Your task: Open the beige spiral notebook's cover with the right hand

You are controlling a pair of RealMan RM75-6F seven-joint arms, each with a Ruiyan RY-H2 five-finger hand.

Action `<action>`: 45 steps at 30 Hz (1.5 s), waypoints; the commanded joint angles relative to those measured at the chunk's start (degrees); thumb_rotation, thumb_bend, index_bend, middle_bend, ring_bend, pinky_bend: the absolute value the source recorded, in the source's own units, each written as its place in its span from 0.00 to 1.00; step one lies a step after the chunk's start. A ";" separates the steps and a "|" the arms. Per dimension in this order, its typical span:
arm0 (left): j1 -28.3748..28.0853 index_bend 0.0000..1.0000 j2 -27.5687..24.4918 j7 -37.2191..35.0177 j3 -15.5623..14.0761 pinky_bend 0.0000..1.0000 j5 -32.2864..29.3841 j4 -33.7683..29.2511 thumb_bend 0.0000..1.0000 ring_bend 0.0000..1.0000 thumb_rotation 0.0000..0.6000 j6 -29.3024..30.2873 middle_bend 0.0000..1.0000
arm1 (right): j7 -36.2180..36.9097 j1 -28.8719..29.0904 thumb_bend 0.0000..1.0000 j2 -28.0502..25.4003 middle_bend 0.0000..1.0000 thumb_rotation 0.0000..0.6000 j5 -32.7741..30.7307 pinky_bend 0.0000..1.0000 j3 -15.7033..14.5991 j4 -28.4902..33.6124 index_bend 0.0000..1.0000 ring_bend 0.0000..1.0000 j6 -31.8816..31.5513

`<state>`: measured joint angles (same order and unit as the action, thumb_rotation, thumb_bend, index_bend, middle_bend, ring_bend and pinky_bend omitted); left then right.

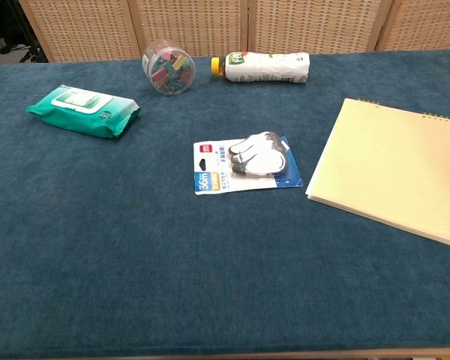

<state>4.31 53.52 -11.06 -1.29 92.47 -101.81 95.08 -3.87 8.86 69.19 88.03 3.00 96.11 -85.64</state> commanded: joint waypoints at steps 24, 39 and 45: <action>0.07 0.00 -0.53 -1.60 0.62 0.00 -1.30 0.10 0.00 0.00 1.00 0.06 0.00 | -8.44 4.68 0.00 8.19 0.00 1.00 11.52 0.00 -4.51 -7.42 0.10 0.00 6.30; 0.04 0.00 -0.64 -1.82 0.66 0.00 -1.53 0.09 0.00 0.00 1.00 -0.25 0.00 | -15.38 6.59 0.01 15.05 0.00 1.00 14.03 0.00 -5.23 -16.06 0.14 0.00 8.80; -0.22 0.00 -1.06 -2.73 0.09 0.00 -0.60 0.22 0.00 0.00 1.00 -0.98 0.00 | -15.40 6.38 0.03 15.85 0.00 1.00 13.39 0.00 -5.88 -18.67 0.14 0.00 9.35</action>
<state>4.12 52.50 -13.75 -1.15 91.81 -101.60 94.15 -19.34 15.30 84.85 101.60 -2.73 77.78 -76.43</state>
